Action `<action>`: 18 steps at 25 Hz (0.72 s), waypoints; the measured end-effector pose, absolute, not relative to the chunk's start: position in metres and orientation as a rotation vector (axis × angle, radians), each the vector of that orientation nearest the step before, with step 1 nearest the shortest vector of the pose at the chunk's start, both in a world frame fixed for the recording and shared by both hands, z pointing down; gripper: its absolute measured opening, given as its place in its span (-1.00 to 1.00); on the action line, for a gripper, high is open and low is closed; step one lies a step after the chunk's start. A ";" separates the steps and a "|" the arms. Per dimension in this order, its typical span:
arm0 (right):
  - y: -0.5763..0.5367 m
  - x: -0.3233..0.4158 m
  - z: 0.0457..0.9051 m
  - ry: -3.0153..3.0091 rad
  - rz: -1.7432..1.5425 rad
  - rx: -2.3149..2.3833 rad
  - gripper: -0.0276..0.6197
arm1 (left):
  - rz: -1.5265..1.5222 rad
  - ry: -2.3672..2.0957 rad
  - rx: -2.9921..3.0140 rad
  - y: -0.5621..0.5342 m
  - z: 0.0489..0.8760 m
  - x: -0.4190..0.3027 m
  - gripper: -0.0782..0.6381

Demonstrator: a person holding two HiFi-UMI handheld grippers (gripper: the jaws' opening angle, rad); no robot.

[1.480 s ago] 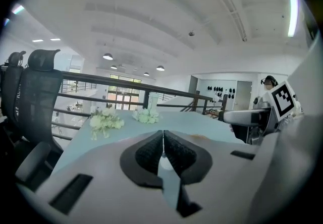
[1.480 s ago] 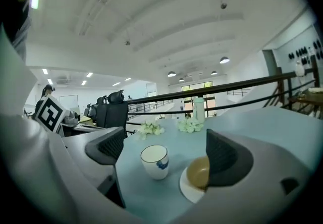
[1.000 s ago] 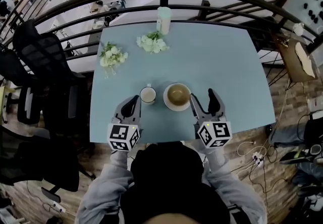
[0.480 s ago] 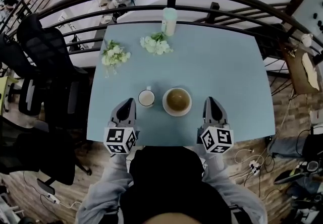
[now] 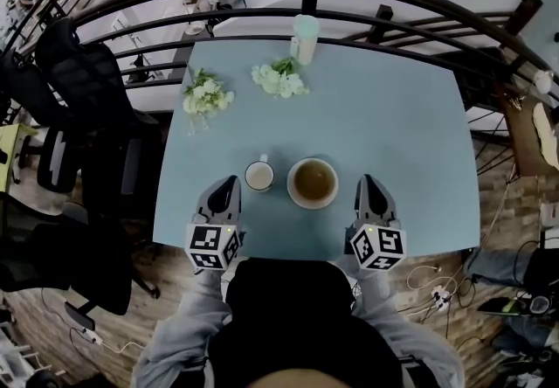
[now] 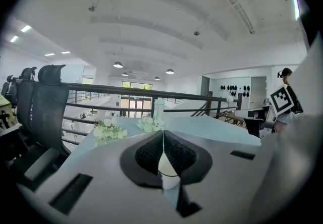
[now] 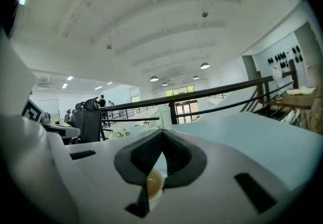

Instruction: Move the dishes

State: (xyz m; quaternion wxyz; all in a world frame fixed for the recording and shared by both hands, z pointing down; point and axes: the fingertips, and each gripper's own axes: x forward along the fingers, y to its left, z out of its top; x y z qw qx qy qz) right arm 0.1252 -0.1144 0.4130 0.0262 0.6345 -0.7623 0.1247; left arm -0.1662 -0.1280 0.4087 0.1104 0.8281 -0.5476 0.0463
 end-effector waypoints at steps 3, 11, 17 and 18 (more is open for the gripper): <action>-0.118 0.126 0.415 -2.354 0.396 1.960 -0.90 | 0.138 -1.604 2.429 -0.131 0.410 -0.166 -0.73; -0.125 0.117 0.417 -2.370 0.403 1.927 -0.90 | 0.138 -1.603 2.431 -0.137 0.412 -0.168 -0.73; -0.127 0.113 0.421 -2.369 0.411 1.915 -0.90 | 0.136 -1.598 2.425 -0.138 0.414 -0.169 -0.73; -0.127 0.112 0.422 -2.369 0.414 1.911 -0.90 | 0.137 -1.593 2.425 -0.138 0.414 -0.168 -0.73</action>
